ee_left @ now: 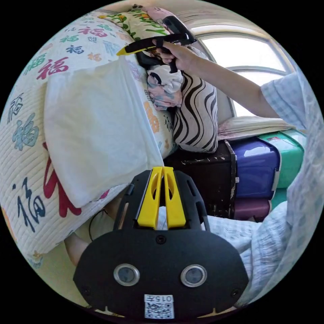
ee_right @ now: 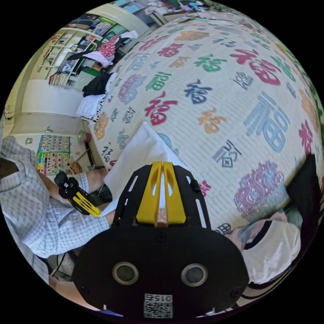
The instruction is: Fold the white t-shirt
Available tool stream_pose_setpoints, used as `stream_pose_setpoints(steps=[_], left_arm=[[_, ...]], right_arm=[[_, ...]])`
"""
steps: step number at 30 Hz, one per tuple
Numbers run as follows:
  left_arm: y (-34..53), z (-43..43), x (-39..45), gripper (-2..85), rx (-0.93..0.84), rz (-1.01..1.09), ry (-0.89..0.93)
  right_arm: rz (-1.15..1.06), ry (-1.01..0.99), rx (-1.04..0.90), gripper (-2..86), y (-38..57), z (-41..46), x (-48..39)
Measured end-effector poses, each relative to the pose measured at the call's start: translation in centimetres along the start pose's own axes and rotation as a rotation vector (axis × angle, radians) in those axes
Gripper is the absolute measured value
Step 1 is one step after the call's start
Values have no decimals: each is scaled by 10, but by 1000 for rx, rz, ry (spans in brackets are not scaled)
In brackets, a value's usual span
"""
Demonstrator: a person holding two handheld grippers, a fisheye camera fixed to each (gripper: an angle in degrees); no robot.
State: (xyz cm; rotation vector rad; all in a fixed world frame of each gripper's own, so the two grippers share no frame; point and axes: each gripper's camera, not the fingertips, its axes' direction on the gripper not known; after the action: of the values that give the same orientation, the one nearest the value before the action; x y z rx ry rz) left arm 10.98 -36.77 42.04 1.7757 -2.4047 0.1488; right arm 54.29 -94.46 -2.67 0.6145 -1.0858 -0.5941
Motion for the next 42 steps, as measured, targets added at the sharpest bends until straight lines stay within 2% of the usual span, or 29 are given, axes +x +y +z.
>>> stream_pose_setpoints(steps=[7,10,14,16,18,21,25,26,28,30,32,34,36,38,42], left_arm=[[-73,89,6,10,-128,4,-136],[-91,117,10,36,-228,31,-115],[-103,125,26,45,-272,65,-71],[-110,105,42,44,-239,124,-6],[-117,81,47,42,-192,147,-23],[-130,44,29,30,-144,108,-133],[-141,35,-26,6,-214,5,-285],[-141,36,-33,4,-224,-5,-273],[-151,30,-51,8,-244,-46,-118],[-162,8,-49,21,-197,10,-45],[-173,-27,-47,44,-98,68,-53],[-188,-76,-63,72,41,37,-160],[-200,-101,-87,84,104,-28,-210],[-215,-113,-110,101,122,-69,-170],[-254,-107,-132,127,52,-5,-126]], right_arm=[[93,-53,132,-3,42,-7,58],[176,6,168,-4,61,-21,71],[198,-123,326,-4,98,-62,67],[148,-161,343,-4,107,-72,49],[88,-219,331,-5,110,-74,31],[44,-248,246,-5,106,-61,17],[177,-202,220,-2,111,-56,35],[217,-254,255,1,121,-62,43],[266,-298,341,10,143,-77,50],[275,-369,466,44,171,-99,56],[293,-439,580,84,202,-118,70],[290,-448,602,100,211,-126,80],[256,-438,569,117,206,-130,84],[185,-439,493,133,187,-130,83],[127,-456,392,126,165,-126,79]])
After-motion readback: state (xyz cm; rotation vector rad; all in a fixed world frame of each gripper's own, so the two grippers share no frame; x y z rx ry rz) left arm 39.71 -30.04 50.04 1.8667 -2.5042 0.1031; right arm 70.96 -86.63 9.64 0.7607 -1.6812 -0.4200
